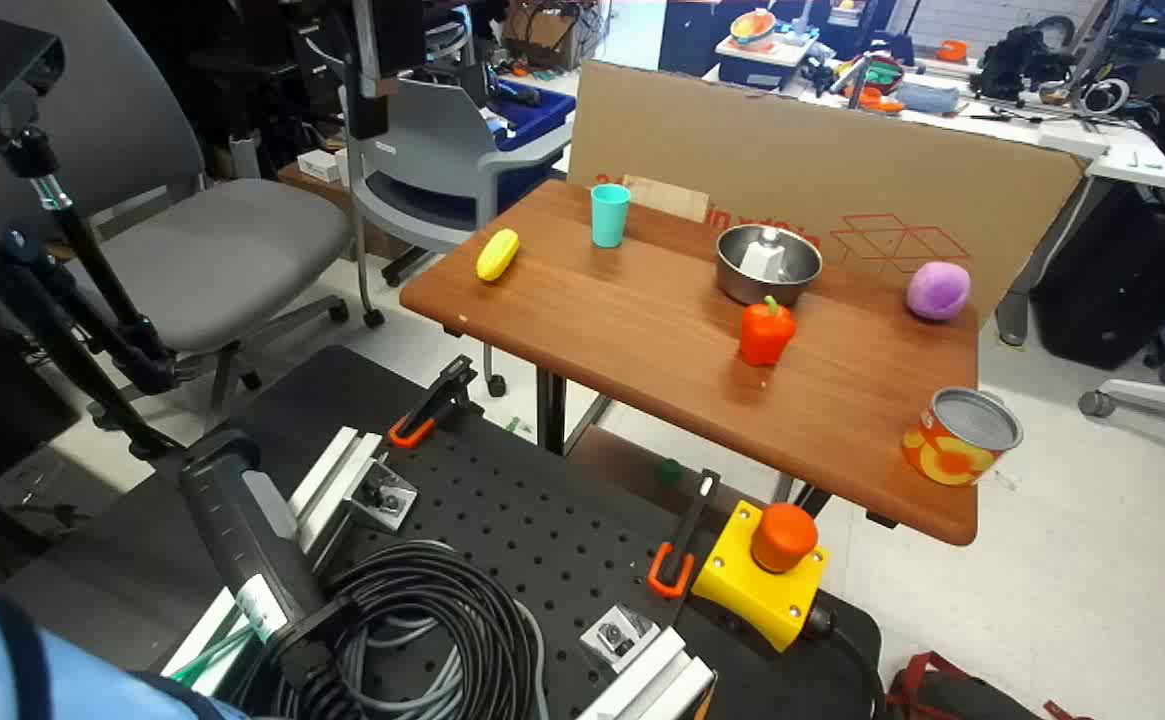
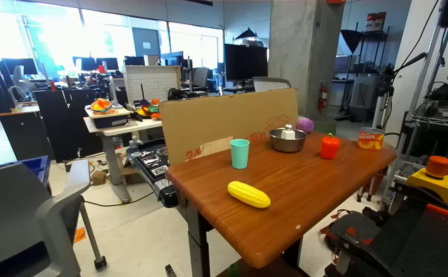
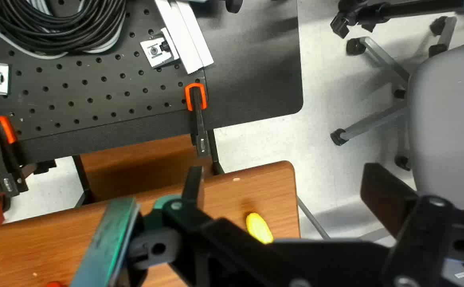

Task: Remove the bottle from the bowl and put it on the table

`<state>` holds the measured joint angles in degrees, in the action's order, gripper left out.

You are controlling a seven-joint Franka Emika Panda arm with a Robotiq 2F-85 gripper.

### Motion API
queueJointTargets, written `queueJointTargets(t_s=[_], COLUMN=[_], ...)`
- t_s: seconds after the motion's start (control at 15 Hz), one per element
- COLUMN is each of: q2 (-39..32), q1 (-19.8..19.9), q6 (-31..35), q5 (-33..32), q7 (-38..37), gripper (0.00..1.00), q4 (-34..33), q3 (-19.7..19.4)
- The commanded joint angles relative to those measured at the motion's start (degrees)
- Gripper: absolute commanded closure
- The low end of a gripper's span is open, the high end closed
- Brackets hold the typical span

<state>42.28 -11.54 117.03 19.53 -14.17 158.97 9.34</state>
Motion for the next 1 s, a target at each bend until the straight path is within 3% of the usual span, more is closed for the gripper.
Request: queueJointTargets(t_s=[0.0,0.73,0.93], q2=[0.06,0.06,-5.96], q1=[0.44,0.44,3.66], q6=[-0.24,-0.24,4.14], q5=[0.23,0.23,0.54], q7=[0.24,0.24,-1.85], gripper=[0.00,0.00,0.00], q4=[-0.11,-0.11,-3.67], q3=[0.35,0.35,-0.51])
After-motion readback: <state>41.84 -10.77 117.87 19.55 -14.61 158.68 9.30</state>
